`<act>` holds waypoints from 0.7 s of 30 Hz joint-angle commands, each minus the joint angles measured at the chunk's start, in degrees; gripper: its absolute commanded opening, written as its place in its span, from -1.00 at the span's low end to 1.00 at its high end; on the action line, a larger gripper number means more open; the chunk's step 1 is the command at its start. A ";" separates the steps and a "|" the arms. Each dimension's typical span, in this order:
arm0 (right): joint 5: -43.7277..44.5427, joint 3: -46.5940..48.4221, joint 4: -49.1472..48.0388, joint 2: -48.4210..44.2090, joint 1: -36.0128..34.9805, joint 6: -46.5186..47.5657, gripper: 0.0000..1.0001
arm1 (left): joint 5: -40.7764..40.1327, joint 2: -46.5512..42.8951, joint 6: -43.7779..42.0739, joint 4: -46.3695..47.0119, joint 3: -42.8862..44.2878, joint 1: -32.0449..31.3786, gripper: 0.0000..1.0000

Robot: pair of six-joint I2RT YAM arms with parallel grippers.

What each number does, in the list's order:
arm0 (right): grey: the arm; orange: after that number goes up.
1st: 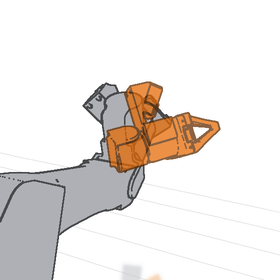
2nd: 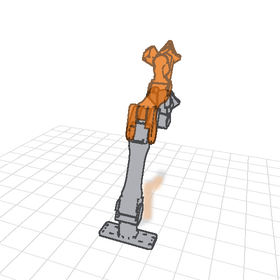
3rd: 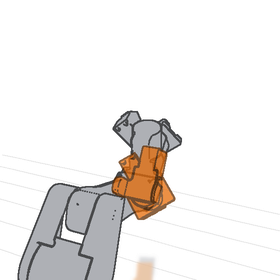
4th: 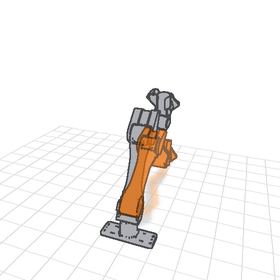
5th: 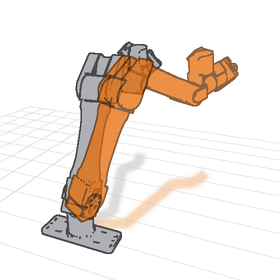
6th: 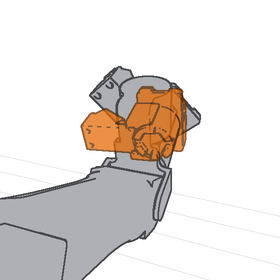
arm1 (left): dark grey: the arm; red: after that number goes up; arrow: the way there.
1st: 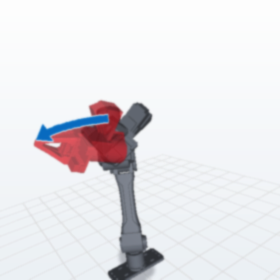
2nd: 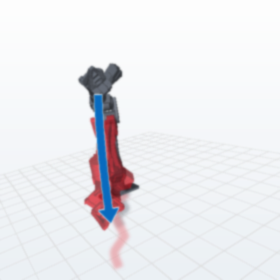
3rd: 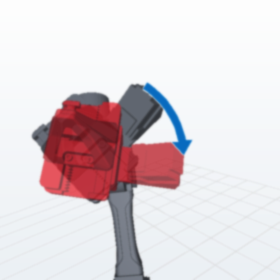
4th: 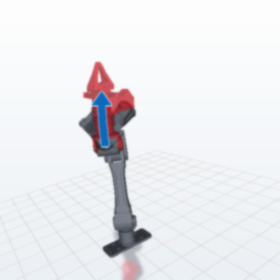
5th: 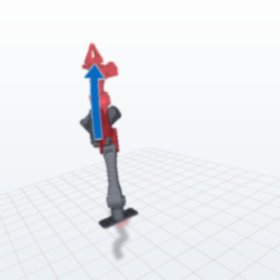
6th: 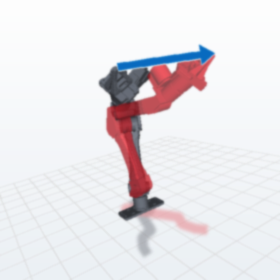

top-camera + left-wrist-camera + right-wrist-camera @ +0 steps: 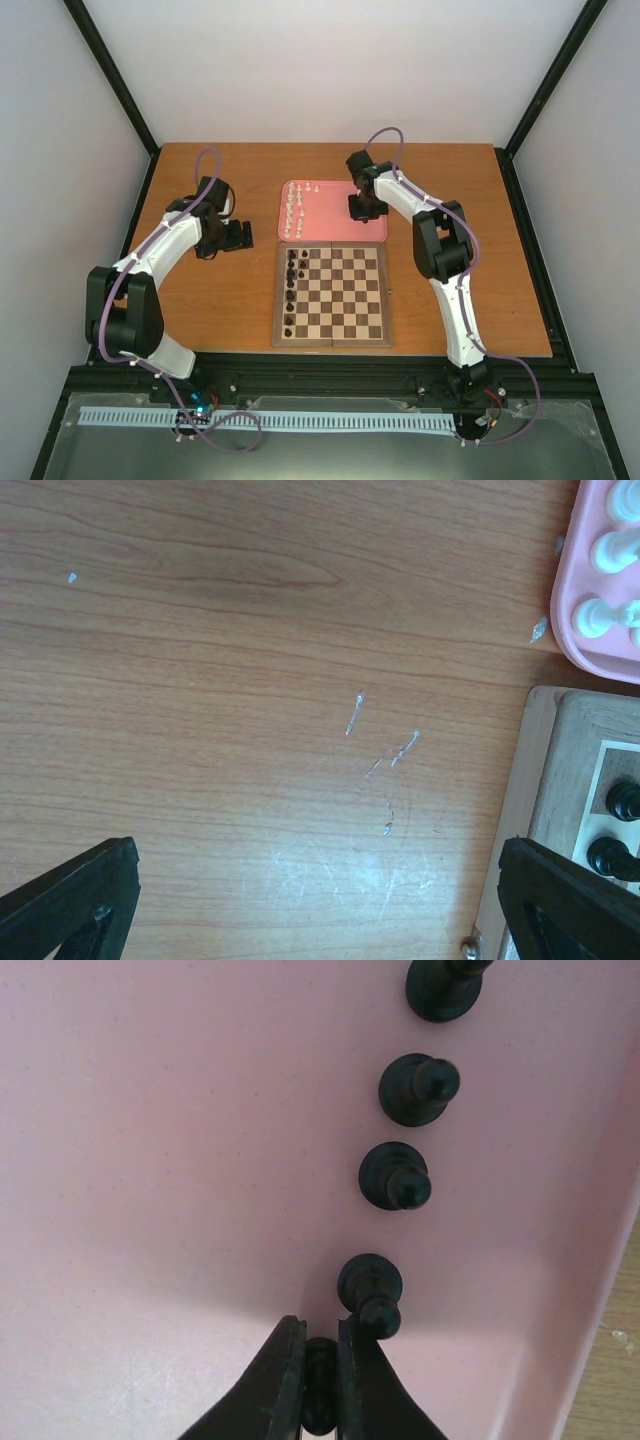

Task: Set up the chess pieces on the board
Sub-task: Pick up the chess piece from the storage box.

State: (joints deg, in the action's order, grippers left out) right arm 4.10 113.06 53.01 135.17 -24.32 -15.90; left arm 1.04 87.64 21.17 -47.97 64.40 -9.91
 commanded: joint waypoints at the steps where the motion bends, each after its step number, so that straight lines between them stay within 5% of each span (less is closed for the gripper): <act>1: 0.78 -0.82 1.30 -0.95 0.59 -0.41 -0.86 | -0.44 0.05 -0.88 -0.40 2.09 0.15 0.99; 21: 0.78 -6.97 1.99 -14.91 -2.36 -2.19 -0.94 | 0.24 -3.63 -0.67 0.02 -0.24 0.16 0.99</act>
State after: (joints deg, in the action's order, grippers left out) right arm 4.14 106.17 53.43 125.69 -24.69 -17.04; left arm 1.08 85.84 21.17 -47.94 64.12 -9.91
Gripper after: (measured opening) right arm 0.076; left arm 0.997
